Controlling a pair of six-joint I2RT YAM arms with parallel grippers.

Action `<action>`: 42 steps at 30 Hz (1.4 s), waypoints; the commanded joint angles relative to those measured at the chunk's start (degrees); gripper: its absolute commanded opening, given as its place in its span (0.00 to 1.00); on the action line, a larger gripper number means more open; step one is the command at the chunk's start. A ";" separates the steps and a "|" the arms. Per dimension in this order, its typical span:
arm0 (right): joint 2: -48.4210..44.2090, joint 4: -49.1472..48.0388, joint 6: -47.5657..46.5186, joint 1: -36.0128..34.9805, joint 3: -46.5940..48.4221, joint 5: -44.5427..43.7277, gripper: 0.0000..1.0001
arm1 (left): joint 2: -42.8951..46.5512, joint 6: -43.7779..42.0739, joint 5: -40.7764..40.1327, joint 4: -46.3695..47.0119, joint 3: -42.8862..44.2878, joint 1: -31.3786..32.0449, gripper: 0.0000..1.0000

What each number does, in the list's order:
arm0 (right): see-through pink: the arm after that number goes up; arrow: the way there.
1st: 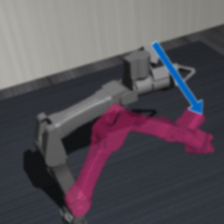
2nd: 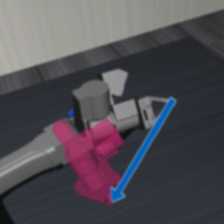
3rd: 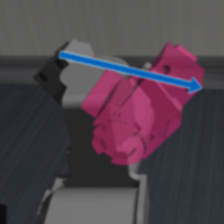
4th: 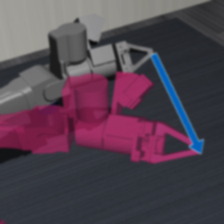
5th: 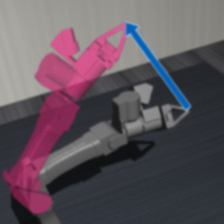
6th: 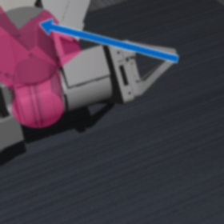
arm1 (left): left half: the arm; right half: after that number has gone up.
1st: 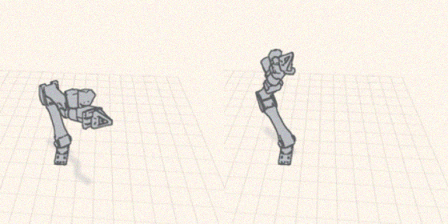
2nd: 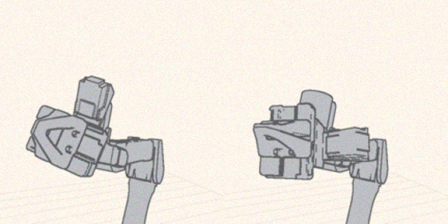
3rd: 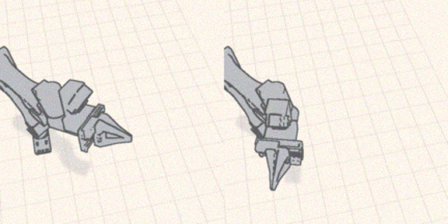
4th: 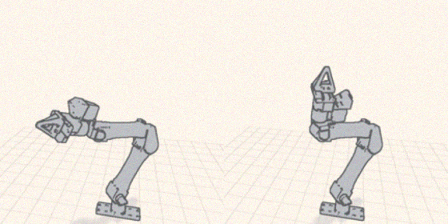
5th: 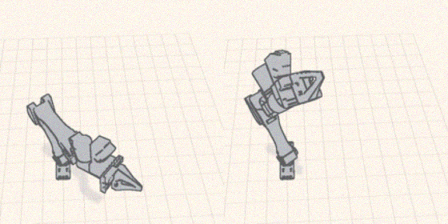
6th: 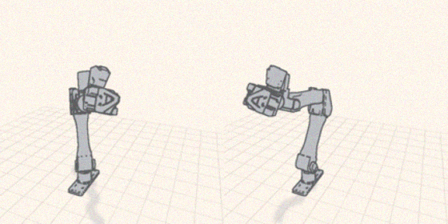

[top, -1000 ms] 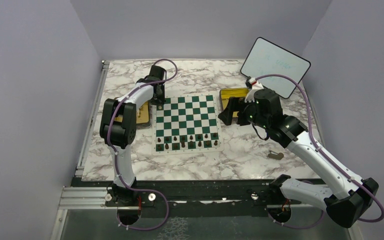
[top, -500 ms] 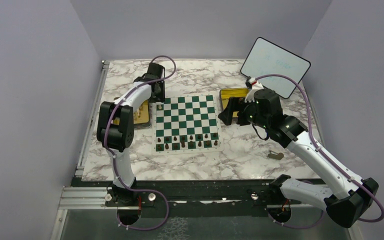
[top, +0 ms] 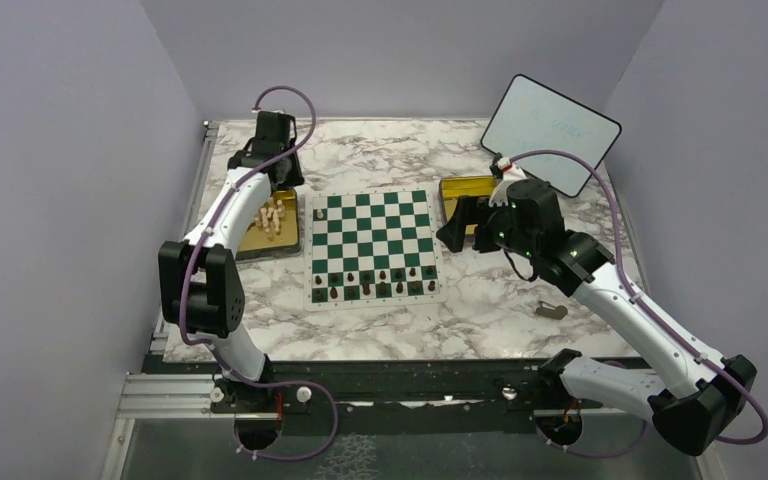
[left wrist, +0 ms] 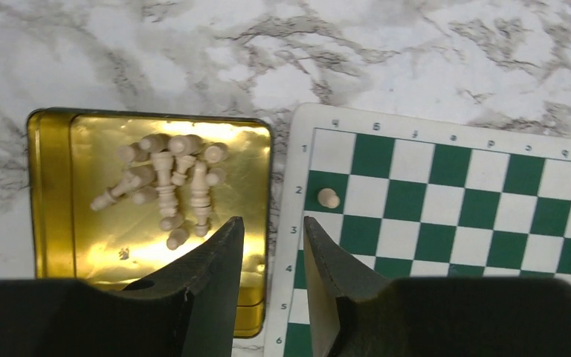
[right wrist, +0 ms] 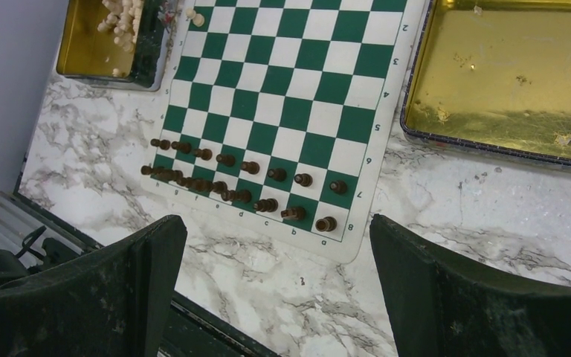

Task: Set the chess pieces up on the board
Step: Place the chess piece on the chessboard, then pick up the chess piece from the storage box.

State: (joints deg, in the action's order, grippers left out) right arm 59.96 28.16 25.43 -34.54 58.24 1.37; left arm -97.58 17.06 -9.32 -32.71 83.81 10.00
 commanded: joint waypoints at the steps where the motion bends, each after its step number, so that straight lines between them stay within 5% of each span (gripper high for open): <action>1: -1.16 -0.29 -0.29 -0.36 -0.83 0.79 1.00 | 2.03 2.91 -2.66 0.09 -3.85 -4.94 0.36; 17: -1.76 0.05 0.06 -0.35 -0.92 0.40 1.00 | -1.38 3.11 0.62 5.88 -11.00 -15.87 0.28; 42: -1.15 0.13 0.32 -0.35 -0.45 0.13 1.00 | -7.48 1.60 3.70 8.00 -11.78 -16.59 0.24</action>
State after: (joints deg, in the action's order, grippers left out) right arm 59.33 28.16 25.47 -34.54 57.89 1.37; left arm -103.90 19.38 -6.90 -25.87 72.29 -6.31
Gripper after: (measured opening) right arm 0.996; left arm 0.244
